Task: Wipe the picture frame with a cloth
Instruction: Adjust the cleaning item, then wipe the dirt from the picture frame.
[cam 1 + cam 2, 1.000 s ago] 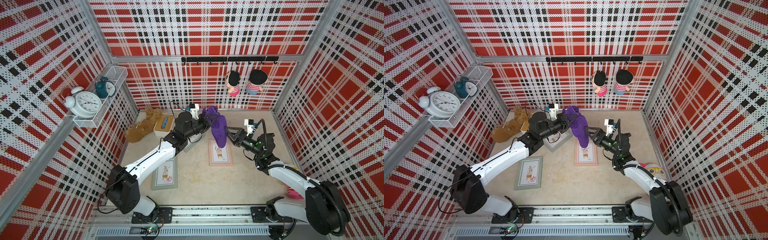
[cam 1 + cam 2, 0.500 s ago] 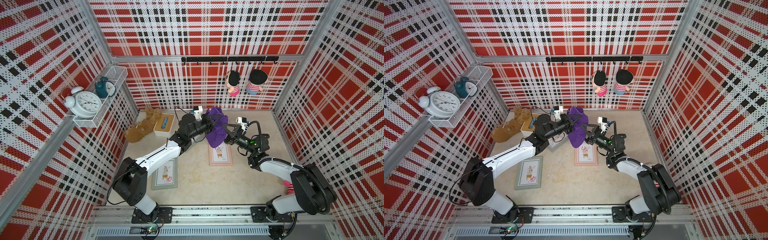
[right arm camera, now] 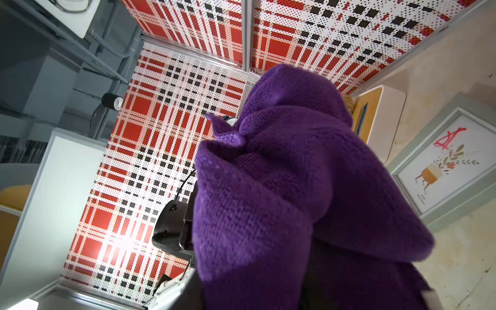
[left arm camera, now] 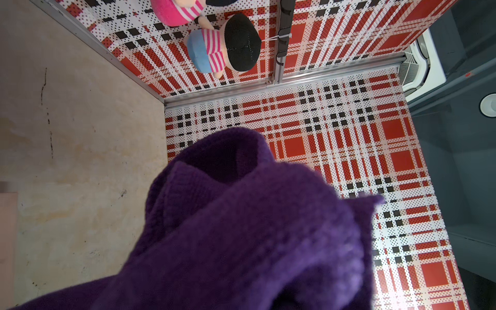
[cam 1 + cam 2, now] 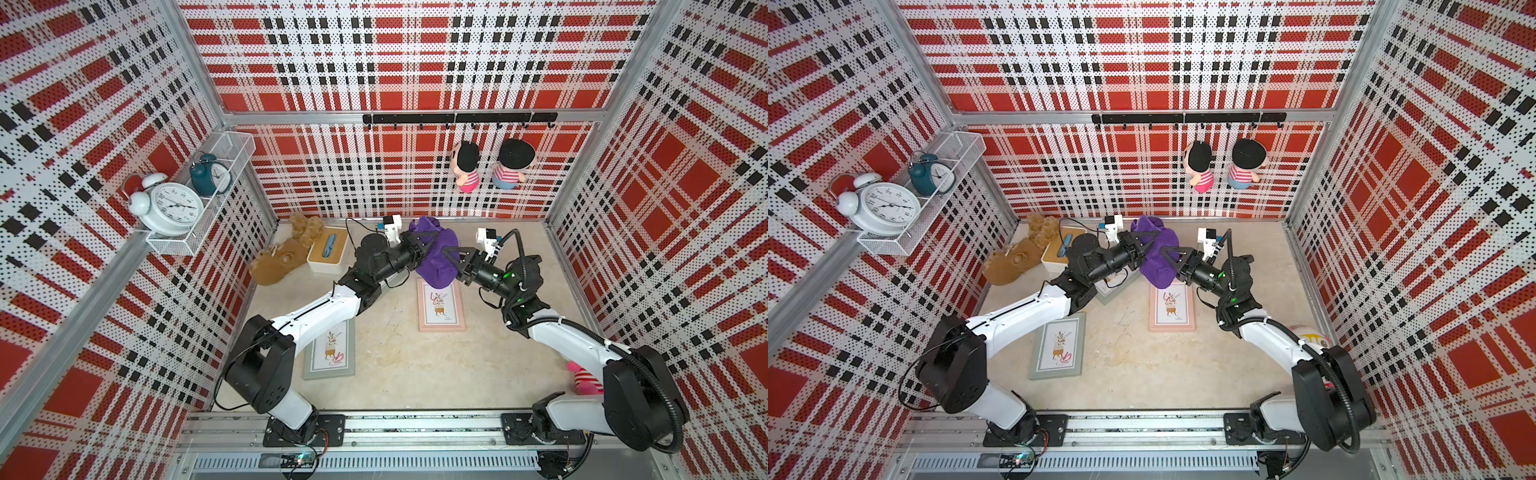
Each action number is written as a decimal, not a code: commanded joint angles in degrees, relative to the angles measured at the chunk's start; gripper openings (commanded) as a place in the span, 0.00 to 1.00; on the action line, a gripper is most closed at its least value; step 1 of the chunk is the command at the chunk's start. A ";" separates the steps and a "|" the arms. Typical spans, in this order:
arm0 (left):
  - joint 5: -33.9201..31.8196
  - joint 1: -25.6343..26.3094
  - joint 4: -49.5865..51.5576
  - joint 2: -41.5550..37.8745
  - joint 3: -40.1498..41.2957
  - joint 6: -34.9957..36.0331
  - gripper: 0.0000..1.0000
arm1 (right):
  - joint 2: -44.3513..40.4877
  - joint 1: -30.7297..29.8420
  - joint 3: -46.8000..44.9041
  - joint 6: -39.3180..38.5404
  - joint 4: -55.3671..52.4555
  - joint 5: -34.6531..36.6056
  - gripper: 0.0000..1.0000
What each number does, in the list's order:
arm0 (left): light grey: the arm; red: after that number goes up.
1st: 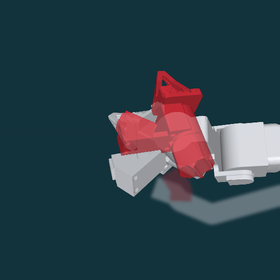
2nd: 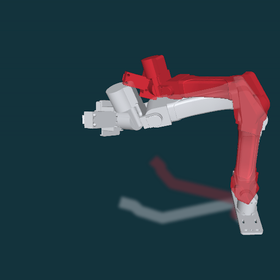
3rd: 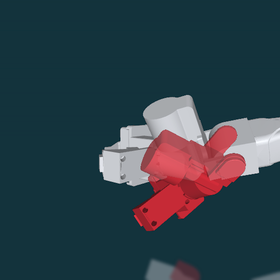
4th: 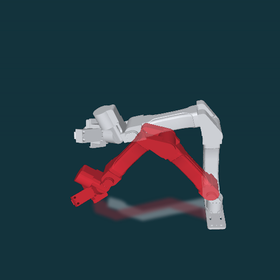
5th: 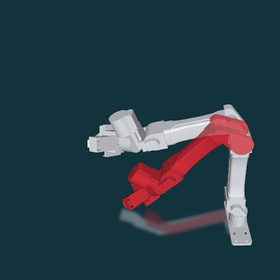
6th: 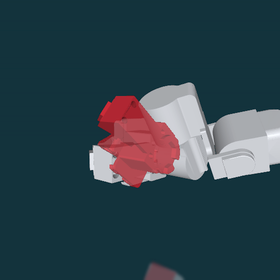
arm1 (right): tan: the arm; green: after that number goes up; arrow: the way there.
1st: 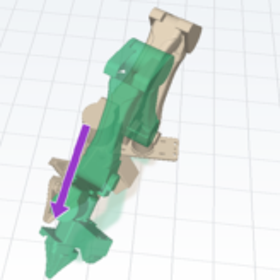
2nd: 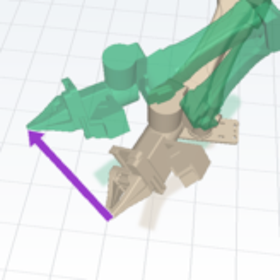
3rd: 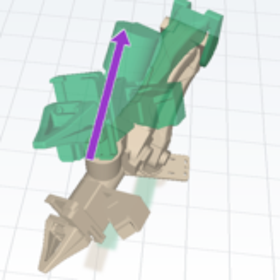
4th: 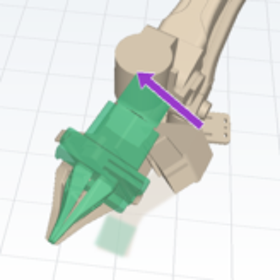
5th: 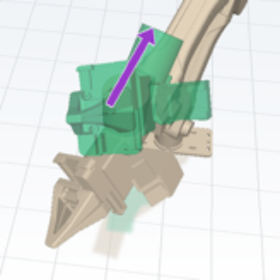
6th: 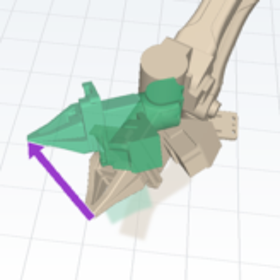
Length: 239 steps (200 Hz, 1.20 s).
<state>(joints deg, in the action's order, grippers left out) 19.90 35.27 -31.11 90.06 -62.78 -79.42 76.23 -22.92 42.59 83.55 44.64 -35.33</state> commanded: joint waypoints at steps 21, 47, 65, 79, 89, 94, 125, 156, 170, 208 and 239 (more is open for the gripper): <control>2.52 -1.22 3.00 -2.27 4.25 4.25 0.44 | -5.52 1.70 4.06 -12.52 -15.62 7.22 0.03; 1.19 -3.57 4.23 -5.28 8.95 8.85 0.79 | -10.32 4.49 6.14 -22.50 -32.60 13.55 0.02; -0.10 -4.75 5.46 -7.72 11.83 12.44 0.94 | -12.27 5.89 8.91 -29.80 -45.18 20.08 0.01; -1.40 -5.18 7.64 -9.11 13.03 15.51 0.99 | -12.42 6.14 12.58 -36.77 -56.10 28.65 0.02; -2.47 -5.20 9.69 -9.54 13.58 17.67 0.98 | -11.55 6.13 14.47 -40.37 -60.73 33.14 0.02; -2.87 -5.21 10.46 -9.51 13.77 18.51 0.98 | -10.87 6.15 15.55 -42.56 -63.12 34.97 0.02; -8.01 -4.06 16.54 -6.32 14.36 25.00 0.96 | -2.69 5.28 19.20 -50.20 -73.29 43.76 0.02; -9.72 -1.24 18.02 1.09 13.69 28.63 0.81 | 8.23 0.47 21.92 -54.74 -77.05 46.83 0.00; -11.02 0.37 18.89 4.85 12.62 29.38 0.73 | 12.81 -2.65 24.25 -55.85 -77.77 46.84 0.00; -13.83 2.18 20.03 12.44 11.20 29.07 0.56 | 24.04 -7.27 30.27 -58.52 -77.59 43.55 0.04; -13.06 2.36 17.75 14.83 12.22 28.86 0.50 | 28.71 -7.59 32.07 -59.98 -76.10 36.75 0.13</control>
<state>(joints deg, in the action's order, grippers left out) 7.51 37.56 -11.49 103.59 -49.65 -51.53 102.76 -30.59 72.93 26.24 -32.14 6.48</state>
